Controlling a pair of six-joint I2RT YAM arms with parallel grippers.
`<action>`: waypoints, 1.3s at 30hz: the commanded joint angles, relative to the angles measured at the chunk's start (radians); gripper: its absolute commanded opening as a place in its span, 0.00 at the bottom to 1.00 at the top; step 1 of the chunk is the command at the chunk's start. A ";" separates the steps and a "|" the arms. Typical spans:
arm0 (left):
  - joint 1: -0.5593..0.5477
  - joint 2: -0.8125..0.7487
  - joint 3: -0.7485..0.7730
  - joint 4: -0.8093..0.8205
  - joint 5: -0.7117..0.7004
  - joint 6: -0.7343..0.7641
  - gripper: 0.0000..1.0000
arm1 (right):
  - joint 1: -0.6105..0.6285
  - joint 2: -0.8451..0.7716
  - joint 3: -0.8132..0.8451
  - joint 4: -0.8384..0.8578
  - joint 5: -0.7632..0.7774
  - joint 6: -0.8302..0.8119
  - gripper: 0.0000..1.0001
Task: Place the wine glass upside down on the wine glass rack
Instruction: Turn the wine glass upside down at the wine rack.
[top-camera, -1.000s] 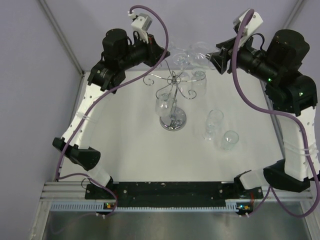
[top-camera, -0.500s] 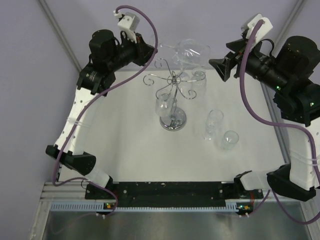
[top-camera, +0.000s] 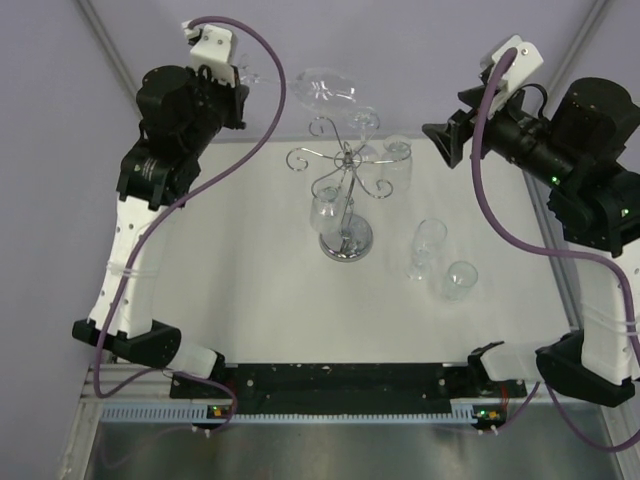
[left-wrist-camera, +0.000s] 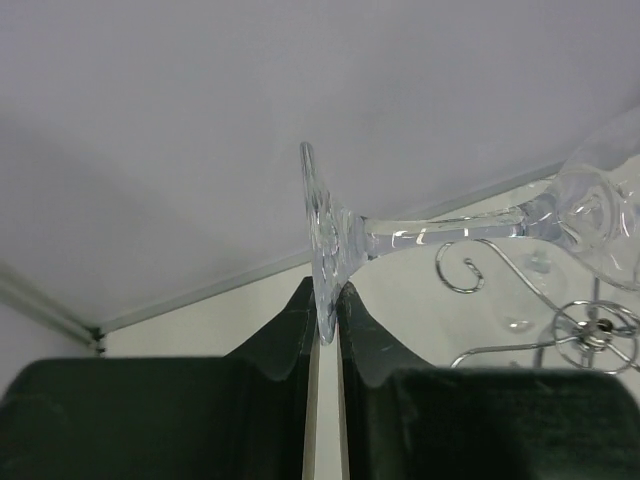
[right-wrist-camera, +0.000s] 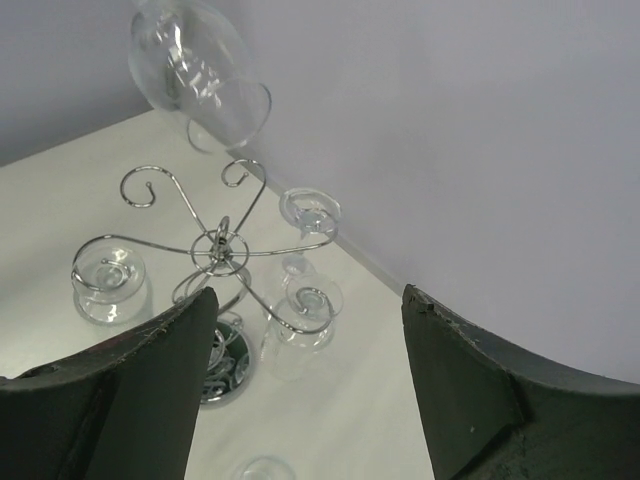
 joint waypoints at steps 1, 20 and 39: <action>0.013 -0.093 0.020 0.071 -0.244 0.128 0.00 | 0.009 -0.017 -0.021 0.010 0.020 -0.013 0.74; 0.009 -0.145 -0.126 0.166 -0.643 0.708 0.00 | 0.009 -0.026 -0.047 0.001 0.023 -0.013 0.74; -0.207 0.025 -0.229 0.294 -0.824 1.030 0.00 | 0.009 -0.058 -0.106 0.007 0.020 -0.013 0.74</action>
